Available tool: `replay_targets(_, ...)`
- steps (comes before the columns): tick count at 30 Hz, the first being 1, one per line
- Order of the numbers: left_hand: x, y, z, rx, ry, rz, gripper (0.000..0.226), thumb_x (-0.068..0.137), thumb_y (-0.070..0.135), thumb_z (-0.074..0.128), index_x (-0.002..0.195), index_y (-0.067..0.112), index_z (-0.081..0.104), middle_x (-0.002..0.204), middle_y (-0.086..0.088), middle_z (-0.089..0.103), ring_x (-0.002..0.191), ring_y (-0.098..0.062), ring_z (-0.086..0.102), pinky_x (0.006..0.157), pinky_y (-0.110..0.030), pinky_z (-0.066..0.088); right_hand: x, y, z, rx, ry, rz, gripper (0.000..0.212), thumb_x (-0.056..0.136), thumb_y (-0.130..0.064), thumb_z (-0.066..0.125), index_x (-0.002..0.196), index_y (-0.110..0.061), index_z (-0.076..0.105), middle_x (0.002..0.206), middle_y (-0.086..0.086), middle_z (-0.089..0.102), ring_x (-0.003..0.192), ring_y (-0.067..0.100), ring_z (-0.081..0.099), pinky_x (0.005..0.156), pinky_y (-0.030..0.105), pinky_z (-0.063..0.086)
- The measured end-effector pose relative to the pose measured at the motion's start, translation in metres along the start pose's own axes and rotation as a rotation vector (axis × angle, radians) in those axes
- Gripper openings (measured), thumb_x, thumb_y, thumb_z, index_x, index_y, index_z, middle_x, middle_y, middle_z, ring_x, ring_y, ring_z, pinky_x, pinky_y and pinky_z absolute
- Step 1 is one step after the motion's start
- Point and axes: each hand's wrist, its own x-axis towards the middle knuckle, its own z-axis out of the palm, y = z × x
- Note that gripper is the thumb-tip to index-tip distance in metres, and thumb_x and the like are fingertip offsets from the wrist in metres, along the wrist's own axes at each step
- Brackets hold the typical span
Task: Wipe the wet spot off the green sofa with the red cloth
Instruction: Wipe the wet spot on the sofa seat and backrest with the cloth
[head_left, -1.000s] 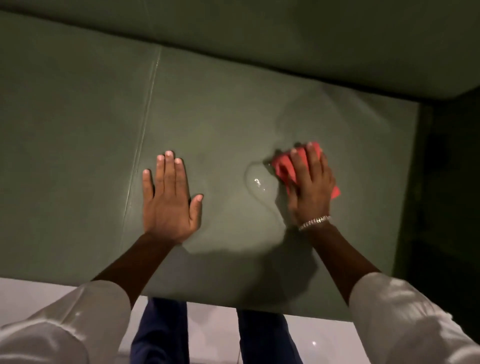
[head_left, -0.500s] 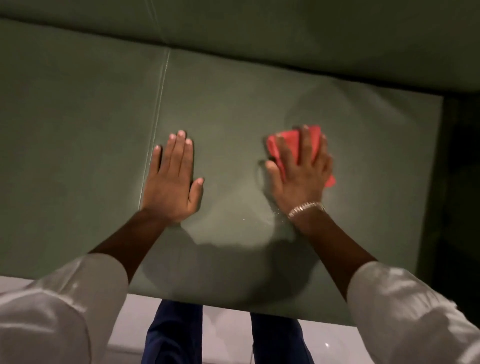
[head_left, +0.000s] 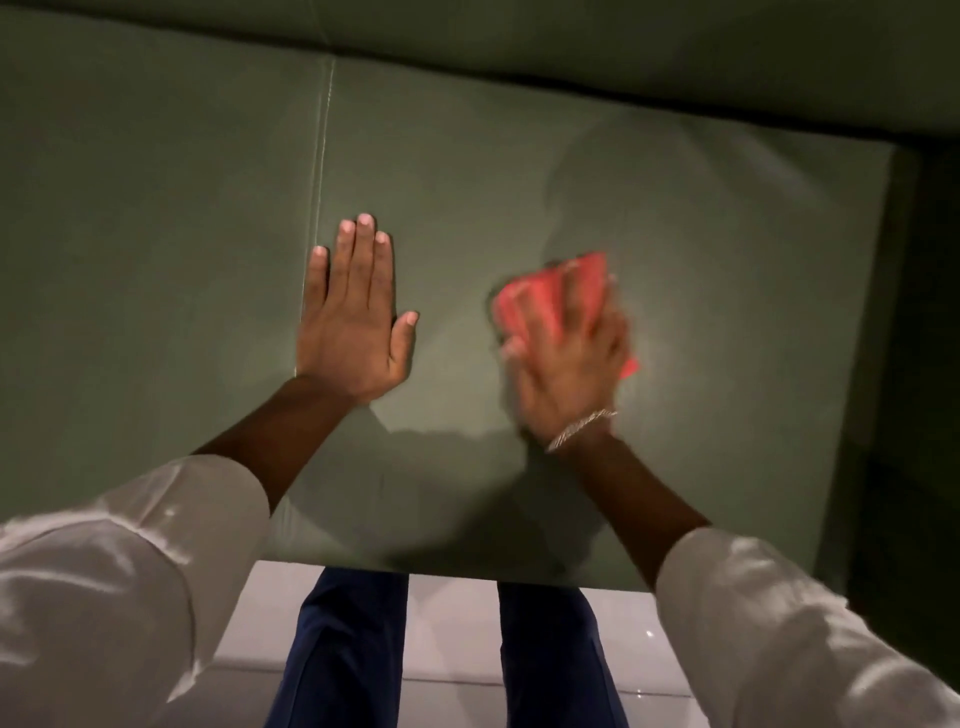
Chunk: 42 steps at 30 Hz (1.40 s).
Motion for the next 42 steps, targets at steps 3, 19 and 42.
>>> replay_targets(3,0.002,0.001,-0.011,-0.059,-0.043,-0.012,0.078,0.093,0.043,0.032,0.155,0.002,0.008,0.166,-0.021,0.006,0.155,-0.033,0.002,0.126,-0.051,0.005,-0.079,0.003,-0.001,-0.023,-0.07,-0.522,0.049,0.095,-0.049,0.043,0.142,-0.034,0.047,0.16,0.01,0.033,0.144,0.046,0.033,0.112,0.066,0.031)
replay_targets(19,0.228,-0.032,-0.176,-0.142,0.753,-0.096,0.079,0.097,0.045,0.032,0.153,-0.002,0.002,0.162,-0.031,0.005,0.153,-0.041,0.0,0.125,-0.054,0.0,0.187,0.019,-0.129,0.293,0.632,-0.2,0.051,0.085,-0.008,0.046,0.133,-0.024,0.053,0.153,0.018,0.039,0.123,0.046,0.044,0.106,0.047,0.038)
replay_targets(42,0.267,-0.063,-0.151,0.024,1.003,-0.039,0.079,0.095,0.043,0.029,0.152,-0.006,0.004,0.154,-0.04,0.016,0.147,-0.047,0.005,0.123,-0.053,-0.003,0.29,0.029,-0.138,-0.36,0.932,-0.576,0.071,0.078,-0.033,0.076,0.142,-0.041,0.046,0.158,0.004,0.04,0.144,0.036,0.031,0.113,0.056,0.03)
